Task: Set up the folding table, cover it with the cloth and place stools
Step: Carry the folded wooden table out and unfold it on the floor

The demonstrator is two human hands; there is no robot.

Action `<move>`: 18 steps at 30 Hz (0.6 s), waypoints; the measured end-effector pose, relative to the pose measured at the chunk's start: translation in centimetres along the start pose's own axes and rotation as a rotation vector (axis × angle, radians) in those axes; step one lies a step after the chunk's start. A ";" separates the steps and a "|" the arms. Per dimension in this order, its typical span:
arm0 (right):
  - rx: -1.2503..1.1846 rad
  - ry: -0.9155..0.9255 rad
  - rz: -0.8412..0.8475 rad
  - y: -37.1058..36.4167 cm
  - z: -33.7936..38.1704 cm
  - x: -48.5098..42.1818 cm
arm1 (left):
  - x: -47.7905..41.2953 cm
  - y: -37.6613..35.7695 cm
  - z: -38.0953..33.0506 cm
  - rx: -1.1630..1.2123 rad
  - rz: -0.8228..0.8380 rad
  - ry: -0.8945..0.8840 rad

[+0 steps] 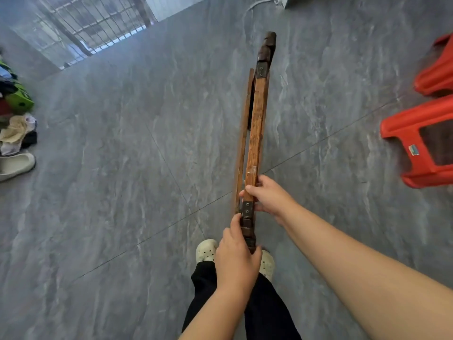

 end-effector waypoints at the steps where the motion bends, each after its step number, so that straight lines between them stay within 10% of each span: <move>1: 0.009 0.010 0.011 0.1 -0.2 0.1 | 0.1 -0.2 0.1 -0.001 0.006 0.014; 18: -0.017 0.016 0.111 3.1 -1.5 0.9 | -13.9 4.2 -9.8 -0.109 0.140 -0.364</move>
Point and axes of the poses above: each hand's wrist, its own x-axis away from the middle knuckle, its own y-axis out of the back of the hand, z = x × y, the point moved 5 cm from there along -x, towards the middle knuckle, and after that the axes turned 14 degrees about x, right-handed, at the moved point
